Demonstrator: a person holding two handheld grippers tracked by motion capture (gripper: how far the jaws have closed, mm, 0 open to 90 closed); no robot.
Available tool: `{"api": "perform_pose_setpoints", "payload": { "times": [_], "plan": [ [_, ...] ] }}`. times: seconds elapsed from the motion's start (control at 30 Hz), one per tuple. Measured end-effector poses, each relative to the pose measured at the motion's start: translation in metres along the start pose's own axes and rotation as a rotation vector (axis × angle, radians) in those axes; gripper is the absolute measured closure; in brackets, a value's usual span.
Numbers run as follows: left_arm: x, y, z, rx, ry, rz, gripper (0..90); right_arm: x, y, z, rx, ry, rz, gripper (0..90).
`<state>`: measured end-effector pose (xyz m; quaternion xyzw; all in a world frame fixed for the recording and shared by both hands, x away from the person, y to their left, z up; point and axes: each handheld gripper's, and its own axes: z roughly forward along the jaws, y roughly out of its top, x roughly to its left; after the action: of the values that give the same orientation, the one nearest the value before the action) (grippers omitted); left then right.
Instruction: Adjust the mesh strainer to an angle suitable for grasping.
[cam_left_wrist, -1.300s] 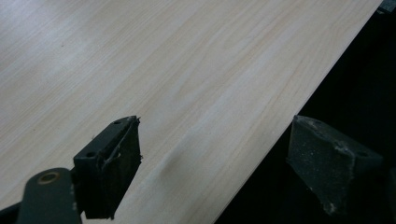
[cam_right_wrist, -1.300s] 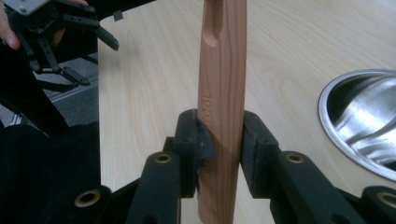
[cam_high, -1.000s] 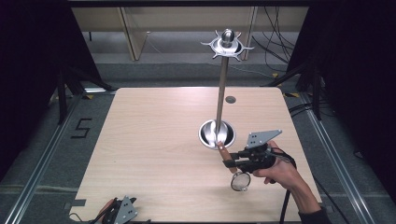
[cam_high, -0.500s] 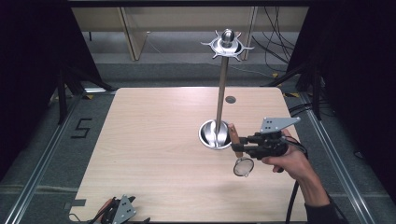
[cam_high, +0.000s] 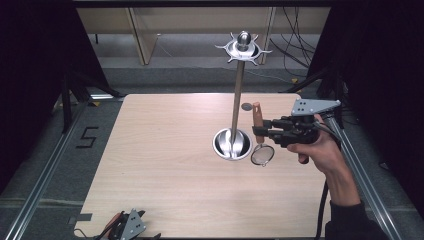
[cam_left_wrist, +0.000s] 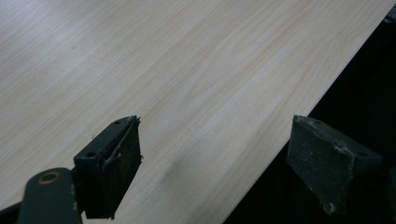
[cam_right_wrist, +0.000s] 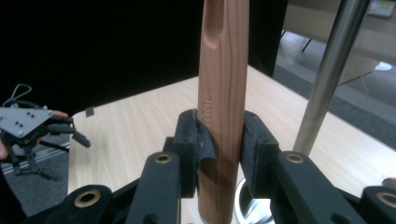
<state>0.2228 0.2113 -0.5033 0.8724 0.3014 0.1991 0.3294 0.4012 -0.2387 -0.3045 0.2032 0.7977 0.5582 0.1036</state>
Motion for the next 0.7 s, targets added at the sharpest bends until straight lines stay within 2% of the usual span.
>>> {"api": "perform_pose_setpoints", "payload": {
  "times": [0.03, 0.07, 0.1, 0.23, 0.27, 0.33, 0.37, 0.4, 0.43, 0.67, 0.7],
  "plan": [
    [0.000, 0.001, -0.001, 0.019, 0.003, 0.007, 16.7, 0.000, 0.007, -0.002, 0.000, 0.002, 0.019, 71.5],
    [0.001, 0.001, -0.001, 0.014, 0.002, 0.016, 16.7, 0.000, 0.007, -0.002, 0.000, 0.002, 0.019, 71.5],
    [0.001, 0.001, -0.001, 0.010, 0.003, 0.015, 16.7, -0.001, 0.011, -0.004, -0.005, -0.014, 0.010, 71.5],
    [0.001, 0.000, 0.000, 0.002, 0.003, 0.014, 16.7, -0.005, 0.029, -0.009, -0.022, -0.029, 0.011, 71.5],
    [0.001, 0.000, 0.000, 0.001, 0.003, 0.013, 16.7, -0.007, 0.033, -0.009, -0.030, -0.032, -0.002, 71.6],
    [0.001, 0.000, 0.000, 0.004, 0.000, 0.014, 16.7, -0.008, 0.041, -0.011, -0.030, -0.041, 0.009, 71.5],
    [0.001, 0.000, 0.000, 0.012, 0.002, 0.019, 16.7, -0.010, 0.045, -0.011, -0.042, -0.053, -0.006, 71.6],
    [0.001, 0.000, 0.000, 0.017, -0.001, 0.020, 16.6, -0.011, 0.048, -0.010, -0.051, -0.061, -0.011, 71.5],
    [0.001, 0.001, 0.000, 0.016, -0.001, 0.019, 16.7, -0.011, 0.049, -0.010, -0.045, -0.061, 0.006, 71.6],
    [0.001, 0.000, 0.000, 0.002, 0.000, 0.014, 16.6, -0.019, 0.061, -0.005, -0.053, -0.085, -0.001, 71.5],
    [0.001, 0.000, 0.000, 0.003, -0.004, 0.014, 16.7, -0.020, 0.063, -0.005, -0.036, -0.086, 0.003, 71.5]
  ]
}}
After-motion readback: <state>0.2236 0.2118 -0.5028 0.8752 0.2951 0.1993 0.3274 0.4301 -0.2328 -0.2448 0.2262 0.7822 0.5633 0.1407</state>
